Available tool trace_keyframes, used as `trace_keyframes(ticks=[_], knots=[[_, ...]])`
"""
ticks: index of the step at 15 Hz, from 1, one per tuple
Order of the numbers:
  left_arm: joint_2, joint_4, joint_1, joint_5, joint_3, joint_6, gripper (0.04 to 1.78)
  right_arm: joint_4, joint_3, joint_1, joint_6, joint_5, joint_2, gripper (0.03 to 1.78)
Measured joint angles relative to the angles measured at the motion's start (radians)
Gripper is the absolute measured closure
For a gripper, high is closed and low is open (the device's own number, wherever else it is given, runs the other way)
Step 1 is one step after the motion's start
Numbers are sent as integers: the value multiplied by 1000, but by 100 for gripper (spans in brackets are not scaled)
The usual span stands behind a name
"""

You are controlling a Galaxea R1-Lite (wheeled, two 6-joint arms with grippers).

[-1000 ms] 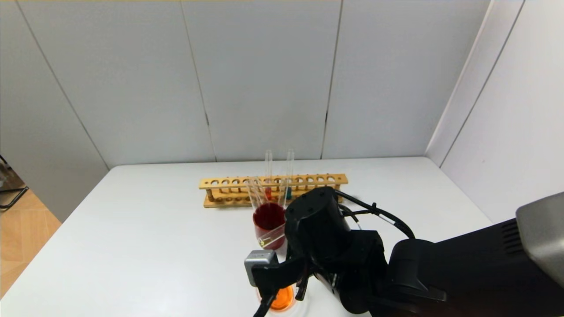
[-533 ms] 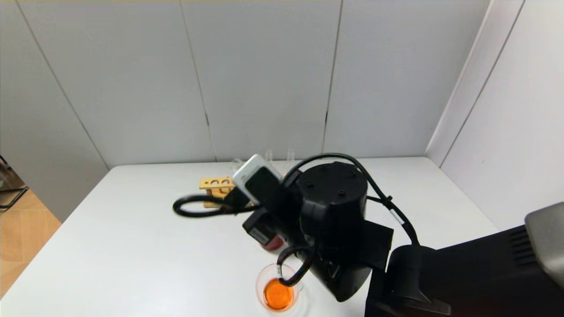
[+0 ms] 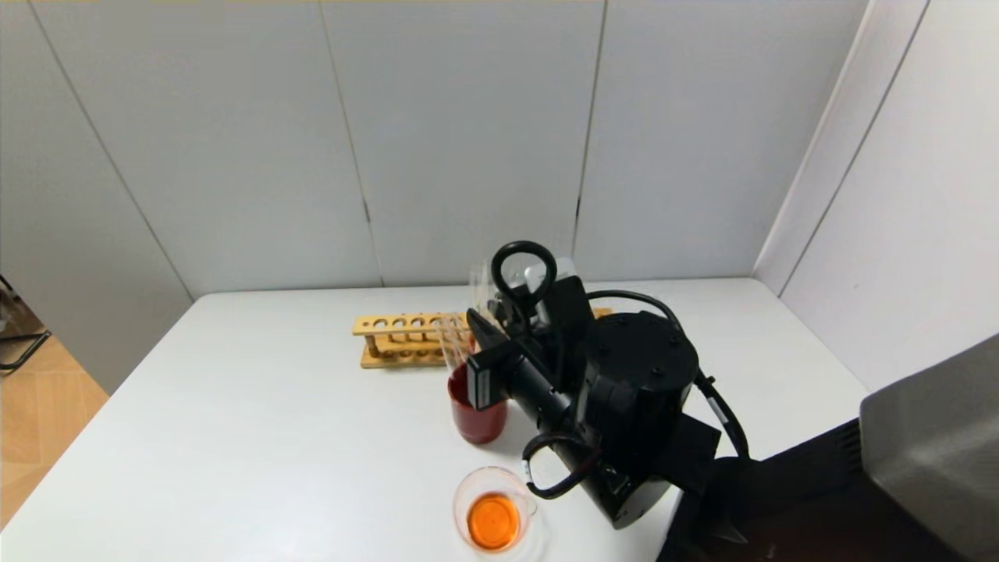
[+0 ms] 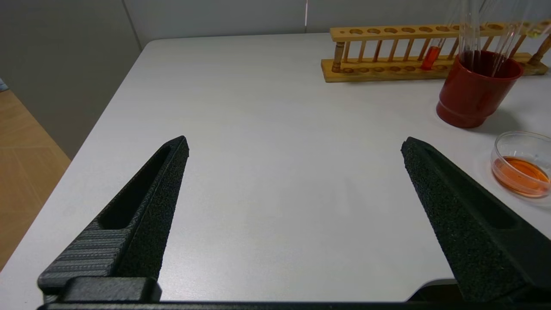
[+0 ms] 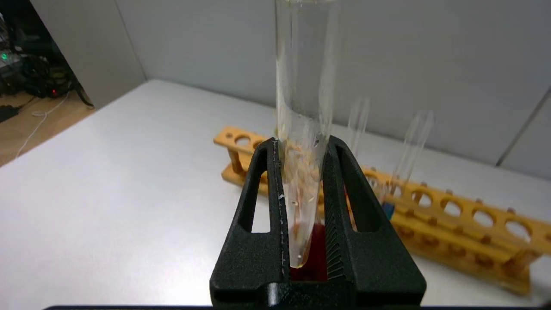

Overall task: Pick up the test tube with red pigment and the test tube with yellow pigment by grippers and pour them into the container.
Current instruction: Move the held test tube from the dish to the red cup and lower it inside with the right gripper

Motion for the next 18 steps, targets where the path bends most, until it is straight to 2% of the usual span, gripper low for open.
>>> trace_keyframes(ticks=[5,14,18], knots=[[0,0,0,-1,0,0,7,-1,-2,-2,52,3,60,149],[0,0,0,-1,0,0,7,-2,-33,-47,53,12,131,149],[0,0,0,0,0,0,7,-43,-51,-53,51,16,179,149]])
